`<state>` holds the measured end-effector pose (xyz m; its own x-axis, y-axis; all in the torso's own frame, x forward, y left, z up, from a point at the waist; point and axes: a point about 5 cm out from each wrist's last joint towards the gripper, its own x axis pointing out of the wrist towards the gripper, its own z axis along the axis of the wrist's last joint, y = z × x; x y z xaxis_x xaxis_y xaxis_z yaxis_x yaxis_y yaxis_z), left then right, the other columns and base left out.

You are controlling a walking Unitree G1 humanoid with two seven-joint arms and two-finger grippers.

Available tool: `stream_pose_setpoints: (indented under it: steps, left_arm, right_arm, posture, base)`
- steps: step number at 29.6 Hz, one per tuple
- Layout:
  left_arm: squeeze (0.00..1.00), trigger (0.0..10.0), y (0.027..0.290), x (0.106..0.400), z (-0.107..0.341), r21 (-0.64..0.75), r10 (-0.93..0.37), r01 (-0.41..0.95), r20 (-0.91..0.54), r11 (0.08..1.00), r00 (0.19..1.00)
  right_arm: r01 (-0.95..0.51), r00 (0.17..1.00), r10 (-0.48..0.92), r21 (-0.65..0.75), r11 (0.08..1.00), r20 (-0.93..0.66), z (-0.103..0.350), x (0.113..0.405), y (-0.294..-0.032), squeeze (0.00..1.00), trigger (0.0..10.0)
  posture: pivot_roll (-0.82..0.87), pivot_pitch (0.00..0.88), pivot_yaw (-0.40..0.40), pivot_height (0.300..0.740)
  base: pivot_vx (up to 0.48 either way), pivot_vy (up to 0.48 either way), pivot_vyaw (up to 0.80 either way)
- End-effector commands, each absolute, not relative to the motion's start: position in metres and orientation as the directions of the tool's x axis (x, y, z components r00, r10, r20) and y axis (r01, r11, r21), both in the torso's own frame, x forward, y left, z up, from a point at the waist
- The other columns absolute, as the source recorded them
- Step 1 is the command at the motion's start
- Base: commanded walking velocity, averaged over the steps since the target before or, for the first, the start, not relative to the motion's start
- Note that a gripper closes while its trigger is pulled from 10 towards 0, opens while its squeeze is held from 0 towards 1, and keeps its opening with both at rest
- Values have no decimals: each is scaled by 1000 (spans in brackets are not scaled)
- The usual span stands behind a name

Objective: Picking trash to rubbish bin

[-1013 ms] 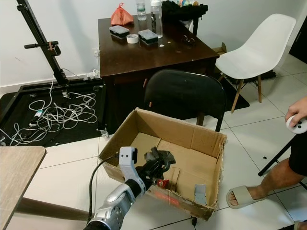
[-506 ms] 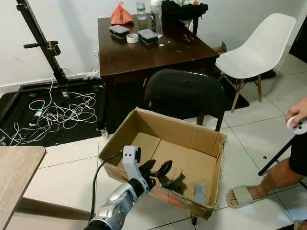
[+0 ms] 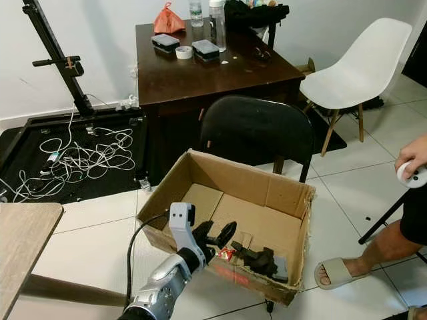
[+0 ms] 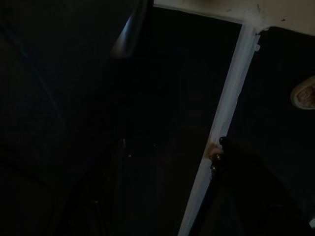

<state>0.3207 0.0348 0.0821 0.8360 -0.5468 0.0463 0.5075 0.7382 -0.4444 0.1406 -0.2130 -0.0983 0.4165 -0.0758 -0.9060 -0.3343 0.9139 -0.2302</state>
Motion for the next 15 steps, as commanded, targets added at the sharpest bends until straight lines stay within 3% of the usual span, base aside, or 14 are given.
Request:
stream_pose_setpoints:
  steps: [1, 2, 3, 6, 10, 11, 13, 15]
  left_arm:
    - [0, 10000, 4, 336, 123, -432, -550, 559, 161, 707, 820]
    - [0, 10000, 4, 336, 123, -432, -550, 559, 161, 707, 820]
    - [0, 10000, 29, 342, 116, -388, -505, 517, 140, 763, 852]
    - [0, 10000, 57, 345, 107, -342, -449, 458, 109, 821, 887]
    - [0, 10000, 111, 341, 83, -157, -360, 356, 5, 921, 933]
    - [0, 10000, 111, 341, 83, -157, -360, 356, 5, 921, 933]
    - [0, 10000, 136, 329, 61, -1, -336, 338, -98, 941, 937]
    - [0, 10000, 141, 326, 56, 32, -329, 335, -122, 942, 936]
  right_arm:
    - [-352, 390, -51, -200, 914, -920, -101, 136, -206, 0, 10000]
    - [-352, 390, -51, -200, 914, -920, -101, 136, -206, 0, 10000]
    - [-362, 394, -43, -198, 911, -918, -101, 139, -204, 0, 10000]
    - [-372, 398, -37, -199, 907, -916, -100, 143, -202, 0, 10000]
    - [-388, 409, -27, -200, 900, -912, -97, 150, -200, 0, 10000]
    - [-388, 409, -27, -200, 900, -912, -97, 150, -200, 0, 10000]
    - [-402, 412, -19, -200, 893, -911, -96, 153, -199, 0, 10000]
    - [-405, 413, -16, -200, 892, -910, -96, 154, -199, 0, 10000]
  posture:
    - [-195, 203, 76, 740]
    - [-195, 203, 76, 740]
    - [-184, 193, 69, 740]
    - [-173, 185, 63, 740]
    - [-149, 164, 51, 740]
    - [-149, 164, 51, 740]
    - [-139, 158, 46, 740]
    - [-134, 152, 44, 740]
  base:
    - [0, 0, 0]
    - [0, 0, 0]
    - [0, 0, 0]
    - [0, 0, 0]
    - [0, 0, 0]
    - [0, 0, 0]
    - [0, 0, 0]
    - [0, 0, 0]
